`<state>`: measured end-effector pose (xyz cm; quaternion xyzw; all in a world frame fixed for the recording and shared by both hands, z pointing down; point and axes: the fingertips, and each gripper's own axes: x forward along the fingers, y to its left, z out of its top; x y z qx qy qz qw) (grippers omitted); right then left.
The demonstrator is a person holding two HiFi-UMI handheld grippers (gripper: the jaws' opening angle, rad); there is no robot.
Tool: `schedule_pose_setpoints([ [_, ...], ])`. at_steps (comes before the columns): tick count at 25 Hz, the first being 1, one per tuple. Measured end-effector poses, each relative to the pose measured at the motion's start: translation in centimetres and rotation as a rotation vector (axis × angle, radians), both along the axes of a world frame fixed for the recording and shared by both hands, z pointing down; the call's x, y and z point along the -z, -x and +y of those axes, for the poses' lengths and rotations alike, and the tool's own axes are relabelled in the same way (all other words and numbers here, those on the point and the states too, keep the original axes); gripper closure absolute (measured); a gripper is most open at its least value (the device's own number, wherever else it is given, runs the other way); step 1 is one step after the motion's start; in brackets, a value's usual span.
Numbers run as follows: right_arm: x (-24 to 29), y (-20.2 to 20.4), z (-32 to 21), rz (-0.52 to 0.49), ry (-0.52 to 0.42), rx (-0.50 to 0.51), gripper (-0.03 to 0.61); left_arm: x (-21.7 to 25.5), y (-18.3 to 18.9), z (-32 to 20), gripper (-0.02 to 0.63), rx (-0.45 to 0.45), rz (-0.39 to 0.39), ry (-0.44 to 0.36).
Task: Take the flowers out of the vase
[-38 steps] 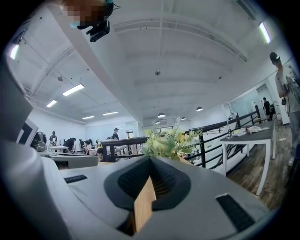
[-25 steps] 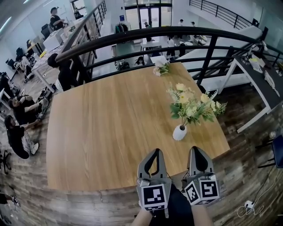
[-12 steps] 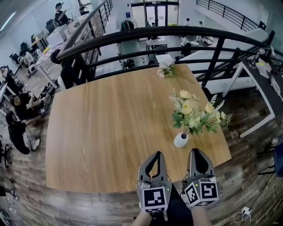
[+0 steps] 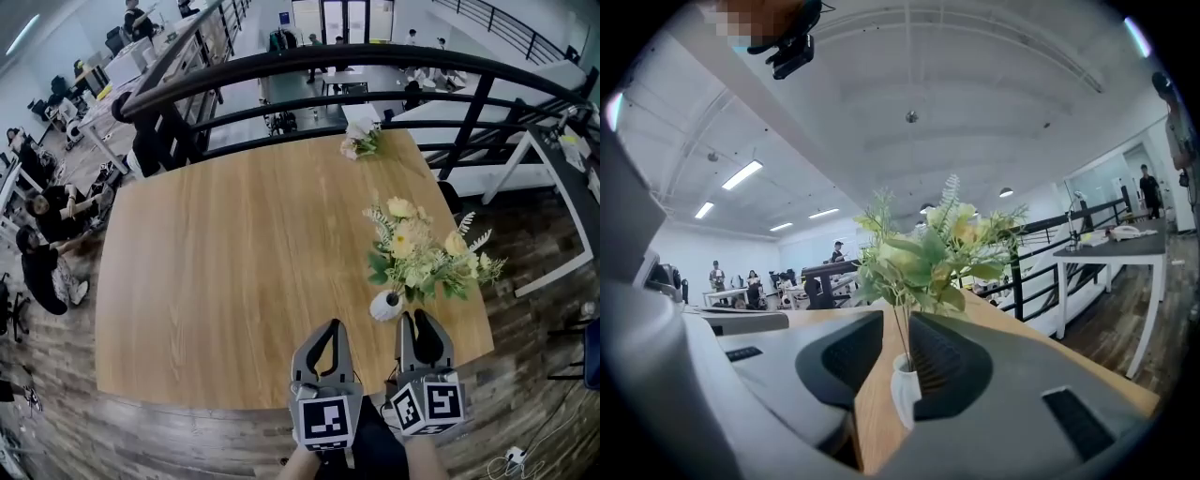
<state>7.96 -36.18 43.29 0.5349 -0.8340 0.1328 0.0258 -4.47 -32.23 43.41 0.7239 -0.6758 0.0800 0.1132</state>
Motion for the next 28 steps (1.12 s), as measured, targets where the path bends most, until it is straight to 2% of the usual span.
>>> schedule_pose_setpoints([
  [4,-1.4,-0.2,-0.7,-0.007,0.017,-0.001,0.471,-0.5,-0.1,-0.6,0.598,0.004,-0.008,-0.01],
  [8,-2.3,-0.4,-1.3,0.004,0.04,-0.008,0.471,-1.1,-0.5,-0.8,0.598,0.008,0.006,0.041],
  [12,-3.0,-0.3,-1.9,0.002,0.065,0.004,0.471,-1.4,-0.7,-1.0,0.598,0.01,0.004,0.049],
  [15,-3.5,-0.1,-2.4,0.001,0.08,0.012,0.426,-1.7,-0.5,-1.2,0.598,0.016,0.003,0.056],
  [20,-4.0,0.4,-2.8,0.004,0.094,0.014,0.423,-1.8,0.2,-1.1,0.598,0.028,-0.001,0.063],
  [23,-4.5,0.8,-3.0,-0.002,0.112,0.023,0.387,-1.9,0.4,-1.1,0.598,0.033,-0.003,0.064],
  [28,-4.7,0.9,-3.5,0.003,0.105,0.001,0.385,-2.1,0.8,-1.0,0.598,0.044,-0.005,0.068],
])
